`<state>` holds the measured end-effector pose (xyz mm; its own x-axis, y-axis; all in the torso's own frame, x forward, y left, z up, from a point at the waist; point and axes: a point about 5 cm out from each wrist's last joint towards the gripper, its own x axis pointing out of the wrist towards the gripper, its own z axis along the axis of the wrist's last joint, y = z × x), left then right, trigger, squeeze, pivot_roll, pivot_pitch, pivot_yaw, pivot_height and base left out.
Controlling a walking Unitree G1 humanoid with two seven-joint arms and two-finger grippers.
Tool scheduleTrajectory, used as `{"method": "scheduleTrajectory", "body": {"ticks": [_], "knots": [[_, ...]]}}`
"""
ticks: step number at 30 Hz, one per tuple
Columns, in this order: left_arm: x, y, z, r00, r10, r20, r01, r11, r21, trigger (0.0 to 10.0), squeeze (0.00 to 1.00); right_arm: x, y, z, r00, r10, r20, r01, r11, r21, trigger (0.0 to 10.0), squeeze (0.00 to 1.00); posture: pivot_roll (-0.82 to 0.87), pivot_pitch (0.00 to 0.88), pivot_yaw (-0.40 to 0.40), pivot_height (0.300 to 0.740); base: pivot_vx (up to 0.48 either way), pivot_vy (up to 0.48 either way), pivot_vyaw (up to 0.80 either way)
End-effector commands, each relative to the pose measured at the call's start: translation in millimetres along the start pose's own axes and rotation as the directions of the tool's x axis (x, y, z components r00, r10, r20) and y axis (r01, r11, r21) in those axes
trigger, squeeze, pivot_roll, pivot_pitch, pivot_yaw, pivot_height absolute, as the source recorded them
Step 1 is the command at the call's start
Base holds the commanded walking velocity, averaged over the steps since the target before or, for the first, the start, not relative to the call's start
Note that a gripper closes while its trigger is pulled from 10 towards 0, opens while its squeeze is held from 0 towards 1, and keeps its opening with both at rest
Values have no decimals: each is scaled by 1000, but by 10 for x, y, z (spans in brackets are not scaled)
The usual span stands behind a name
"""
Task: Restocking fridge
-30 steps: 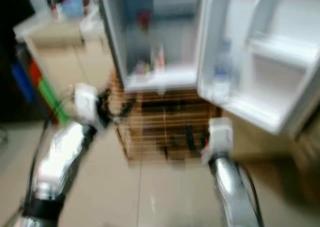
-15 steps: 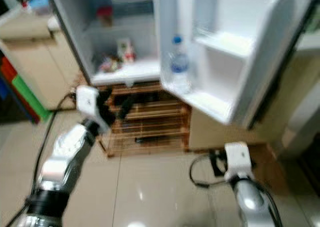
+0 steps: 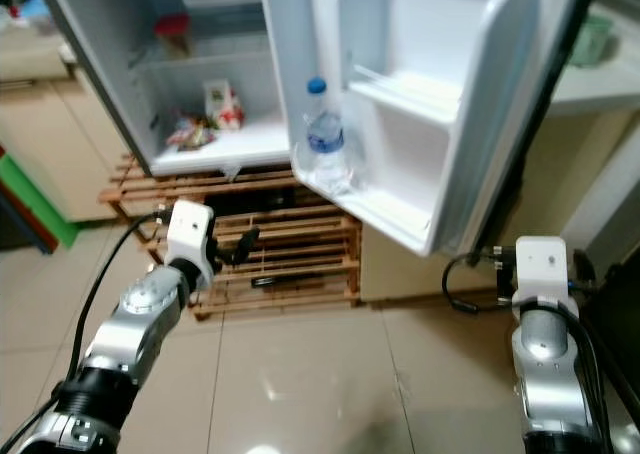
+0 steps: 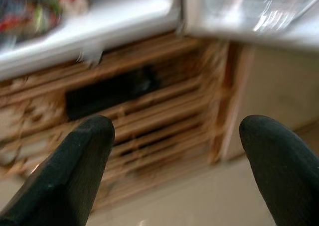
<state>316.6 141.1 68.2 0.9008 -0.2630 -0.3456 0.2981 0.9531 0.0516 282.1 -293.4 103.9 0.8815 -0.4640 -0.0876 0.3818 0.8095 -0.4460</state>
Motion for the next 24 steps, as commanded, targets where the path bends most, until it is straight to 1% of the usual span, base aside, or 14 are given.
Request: {"method": "scheduleTrajectory", "body": {"ticks": [1, 4, 8, 9, 12, 14, 15, 17, 18, 20, 21, 22, 23, 24], "knots": [[19, 10, -53, 998, 3, -61, -1, 1000, 29, 10000, 0, 179, -29, 211, 998, -38, 59, 38, 999, -15, 10000, 0, -234, 0, 100, 740, 0, 0, 0], [27, 13, -51, 998, 3, -59, -1, 999, 40, 10000, 0, 377, -94, 414, 993, -89, 81, 90, 996, -3, 10000, 0, -216, 0, 91, 740, 0, 0, 0], [29, 36, -51, 998, 14, -59, -12, 999, 38, 10000, 0, 463, -94, 535, 991, -97, 88, 95, 995, 24, 10000, 0, -204, 0, 84, 740, 0, 0, 0], [25, 59, -71, 997, 21, -73, -19, 999, 38, 10000, 0, 494, 5, 636, 993, -58, 104, 51, 997, 63, 10000, 0, -187, 0, 72, 740, 0, 0, 0], [4, 60, -145, 993, 6, -116, -1, 999, 41, 10000, 0, 483, 230, 774, 988, 54, 144, -76, 986, 149, 10000, 0, -179, 0, 67, 740, 0, 0, 0], [-12, 22, -244, 983, -38, -177, 50, 997, 64, 10000, 0, 459, 374, 806, 980, 132, 151, -157, 973, 171, 10000, 0, -178, 0, 68, 740, 0, 0, 0], [-21, 19, -321, 974, -50, -221, 69, 994, 79, 10000, 0, 415, 513, 853, 962, 216, 167, -248, 946, 208, 10000, 0, -182, 0, 72, 740, 0, 0, 0], [-40, 67, -421, 958, -42, -285, 80, 989, 125, 10000, 0, 278, 774, 971, 896, 382, 224, -431, 871, 236, 10000, 0, -191, 0, 80, 740, 0, 0, 0], [-52, 140, -449, 949, -36, -313, 100, 977, 191, 10000, 0, 61, 1008, 1127, 790, 535, 300, -606, 758, 242, 10000, 0, -196, 0, 87, 740, 0, 0, 0], [-77, 200, -497, 938, -41, -345, 155, 937, 312, 10000, 0, -154, 1135, 1261, 682, 631, 370, -723, 658, 210, 10000, 0, -196, 0, 89, 740, 0, 0, 0], [-77, 200, -497, 938, -41, -345, 155, 937, 312, 10000, 0, -154, 1135, 1261, 682, 631, 370, -723, 658, 210, 10000, 0, -196, 0, 89, 740, 0, 0, 0], [-110, 238, -562, 924, -41, -380, 212, 882, 421, 10000, 0, -268, 1185, 1323, 623, 673, 398, -775, 601, 196, 10000, 0, -202, 0, 96, 740, 0, 0, 0], [-159, 275, -654, 901, -38, -433, 295, 785, 544, 10000, 0, -379, 1218, 1377, 568, 708, 420, -817, 546, 186, 10000, 0, -204, 0, 98, 740, 0, 0, 0], [-226, 321, -773, 867, -26, -497, 381, 679, 628, 10000, 0, -472, 1235, 1419, 520, 734, 437, -850, 497, 178, 10000, 0, -204, 0, 98, 740, 0, 0, 0]]}}
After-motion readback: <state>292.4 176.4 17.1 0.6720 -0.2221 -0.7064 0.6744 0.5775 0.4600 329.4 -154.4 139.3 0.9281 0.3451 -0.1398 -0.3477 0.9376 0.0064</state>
